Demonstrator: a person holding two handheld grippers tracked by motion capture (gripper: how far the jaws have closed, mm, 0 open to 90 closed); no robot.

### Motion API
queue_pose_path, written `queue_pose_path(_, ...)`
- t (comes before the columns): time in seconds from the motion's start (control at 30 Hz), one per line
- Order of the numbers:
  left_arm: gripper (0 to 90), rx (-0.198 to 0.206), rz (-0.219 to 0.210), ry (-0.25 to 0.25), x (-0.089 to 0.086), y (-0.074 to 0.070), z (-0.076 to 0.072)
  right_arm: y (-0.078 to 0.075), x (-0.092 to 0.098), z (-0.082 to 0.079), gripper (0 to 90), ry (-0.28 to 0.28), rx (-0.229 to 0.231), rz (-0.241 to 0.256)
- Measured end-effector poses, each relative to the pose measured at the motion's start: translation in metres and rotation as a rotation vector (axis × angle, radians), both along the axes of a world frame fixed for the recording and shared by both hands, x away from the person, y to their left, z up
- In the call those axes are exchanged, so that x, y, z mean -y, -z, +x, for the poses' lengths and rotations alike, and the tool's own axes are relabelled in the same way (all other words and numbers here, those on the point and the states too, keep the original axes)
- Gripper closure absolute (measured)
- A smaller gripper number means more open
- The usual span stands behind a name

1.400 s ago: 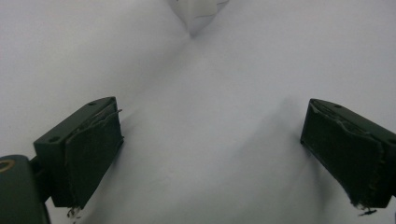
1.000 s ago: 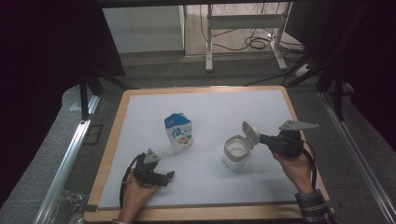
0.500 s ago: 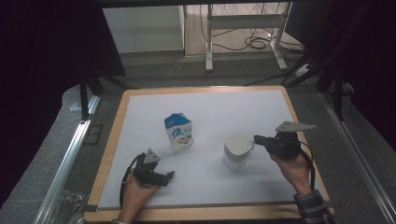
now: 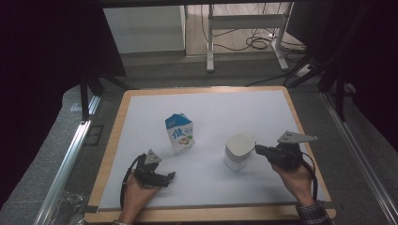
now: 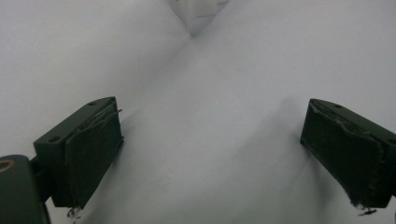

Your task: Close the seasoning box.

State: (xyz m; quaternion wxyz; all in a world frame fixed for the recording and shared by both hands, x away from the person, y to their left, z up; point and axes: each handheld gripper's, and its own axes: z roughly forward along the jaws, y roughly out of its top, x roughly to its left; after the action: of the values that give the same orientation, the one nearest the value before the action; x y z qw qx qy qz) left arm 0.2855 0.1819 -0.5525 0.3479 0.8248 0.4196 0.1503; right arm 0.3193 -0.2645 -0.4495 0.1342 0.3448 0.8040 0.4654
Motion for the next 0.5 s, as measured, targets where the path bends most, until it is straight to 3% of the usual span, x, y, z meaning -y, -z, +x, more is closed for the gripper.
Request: queue_pose_path(0.5,5.2,0.000,0.000,0.000,0.000,0.000,0.000,0.021,-0.010,-0.020,87.2,-0.037,-0.015,-0.001)
